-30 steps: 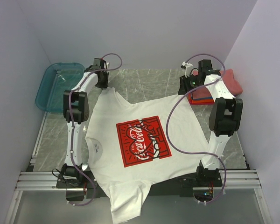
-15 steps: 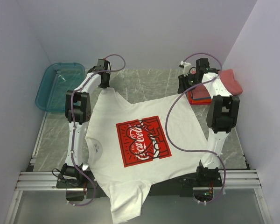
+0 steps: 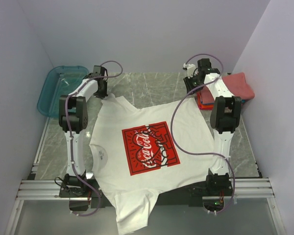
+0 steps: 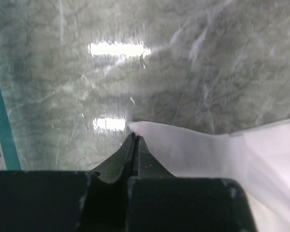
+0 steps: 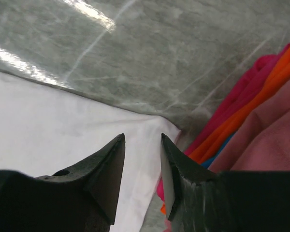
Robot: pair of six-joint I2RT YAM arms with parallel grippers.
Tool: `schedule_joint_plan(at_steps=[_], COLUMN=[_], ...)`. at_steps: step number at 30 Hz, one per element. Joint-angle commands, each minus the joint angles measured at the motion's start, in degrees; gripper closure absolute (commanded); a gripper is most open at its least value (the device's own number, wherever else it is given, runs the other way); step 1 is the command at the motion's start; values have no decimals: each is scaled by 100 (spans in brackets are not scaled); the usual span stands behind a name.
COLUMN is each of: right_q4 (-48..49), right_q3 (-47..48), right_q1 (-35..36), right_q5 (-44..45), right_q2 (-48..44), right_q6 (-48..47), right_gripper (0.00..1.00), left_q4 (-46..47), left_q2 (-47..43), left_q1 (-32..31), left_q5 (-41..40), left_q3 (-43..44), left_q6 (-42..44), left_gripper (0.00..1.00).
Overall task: Fold and stack the t-shirts
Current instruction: Flatten the tshirt out
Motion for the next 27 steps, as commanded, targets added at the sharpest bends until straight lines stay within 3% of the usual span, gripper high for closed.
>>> schedule_joint_plan(at_steps=[1,13,27], right_q4=[31,173,85], right_q3=[181,84,180], right_q1=[42,244,288], right_q5=[722,1444,1505], right_q2=[87,192,289], right_q6=[-167,-440,-475], right_gripper=[58,57,56], left_q4=[209,455,332], left_q2=[-533,-1051,-709], left_q1=[-3,366,498], left_q5=[230,-139,-148], left_q3=[-248,-557,129], left_q6=[-171,-207,-4], left_gripper=[100,100,100])
